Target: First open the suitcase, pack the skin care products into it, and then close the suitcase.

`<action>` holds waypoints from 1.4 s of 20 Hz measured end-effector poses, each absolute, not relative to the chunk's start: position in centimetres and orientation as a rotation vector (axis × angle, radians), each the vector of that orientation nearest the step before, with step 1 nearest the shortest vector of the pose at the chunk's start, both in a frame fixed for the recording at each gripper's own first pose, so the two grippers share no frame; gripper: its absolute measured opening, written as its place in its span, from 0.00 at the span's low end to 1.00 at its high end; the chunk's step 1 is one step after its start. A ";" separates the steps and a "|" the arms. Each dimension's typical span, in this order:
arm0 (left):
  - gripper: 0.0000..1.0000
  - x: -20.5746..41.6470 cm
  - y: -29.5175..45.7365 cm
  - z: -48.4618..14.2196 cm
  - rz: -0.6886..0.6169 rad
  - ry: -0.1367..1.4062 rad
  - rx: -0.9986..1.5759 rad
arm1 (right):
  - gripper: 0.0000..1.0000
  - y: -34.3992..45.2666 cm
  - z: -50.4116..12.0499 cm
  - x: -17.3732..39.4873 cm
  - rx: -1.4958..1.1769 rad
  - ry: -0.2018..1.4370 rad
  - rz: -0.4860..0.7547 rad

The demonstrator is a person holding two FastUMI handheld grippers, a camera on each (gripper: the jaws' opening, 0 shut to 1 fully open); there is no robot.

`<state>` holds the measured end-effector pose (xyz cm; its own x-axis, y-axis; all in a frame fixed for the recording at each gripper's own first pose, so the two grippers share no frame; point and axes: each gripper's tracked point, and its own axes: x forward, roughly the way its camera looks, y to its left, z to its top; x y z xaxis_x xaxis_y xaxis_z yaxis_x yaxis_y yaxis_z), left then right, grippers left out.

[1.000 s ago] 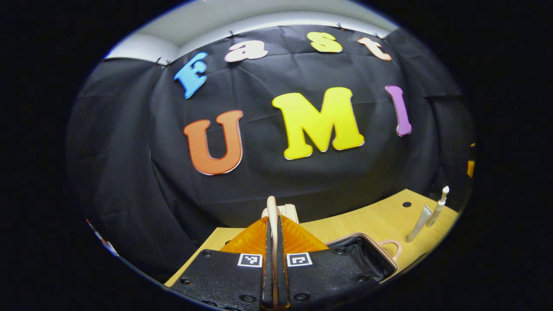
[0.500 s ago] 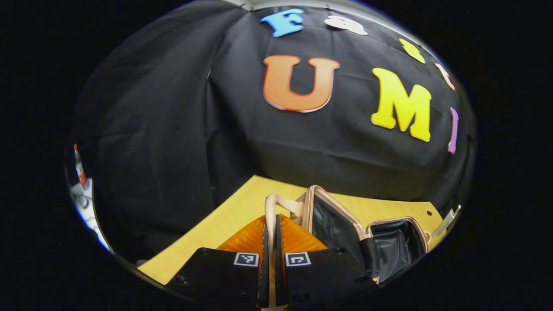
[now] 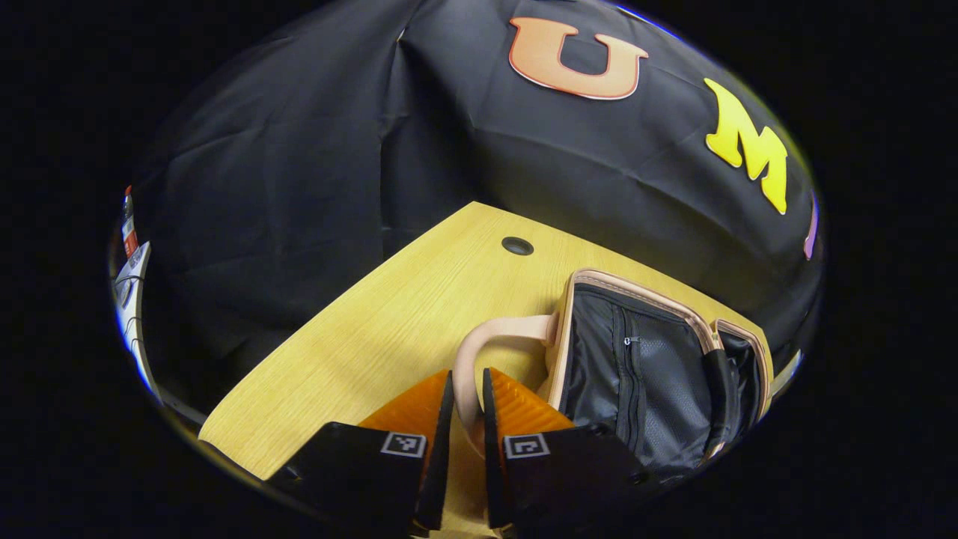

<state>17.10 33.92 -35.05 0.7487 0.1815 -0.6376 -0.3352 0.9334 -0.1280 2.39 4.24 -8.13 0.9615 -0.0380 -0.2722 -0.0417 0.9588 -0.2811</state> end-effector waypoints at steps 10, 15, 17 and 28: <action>0.98 16.4 21.5 -16.5 0.232 0.337 -0.068 | 0.82 -1.1 -8.7 2.5 -0.186 0.255 -0.025; 0.98 15.1 5.4 -11.2 0.109 0.243 0.018 | 0.81 -7.7 -9.9 1.5 -0.125 0.248 -0.071; 0.98 13.5 -2.6 -11.1 0.006 0.252 0.015 | 0.81 -11.2 -10.6 0.8 -0.103 0.258 -0.097; 0.98 9.9 -28.4 -21.0 -0.386 0.399 0.028 | 0.81 -23.2 -15.3 -2.9 -0.082 0.381 -0.220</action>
<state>9.87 -28.42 -21.02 0.8501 -0.3608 -0.3836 0.3717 0.9271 -0.0481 -2.88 -23.22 -15.34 0.9048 -0.2276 -0.3599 0.1970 0.9730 -0.1202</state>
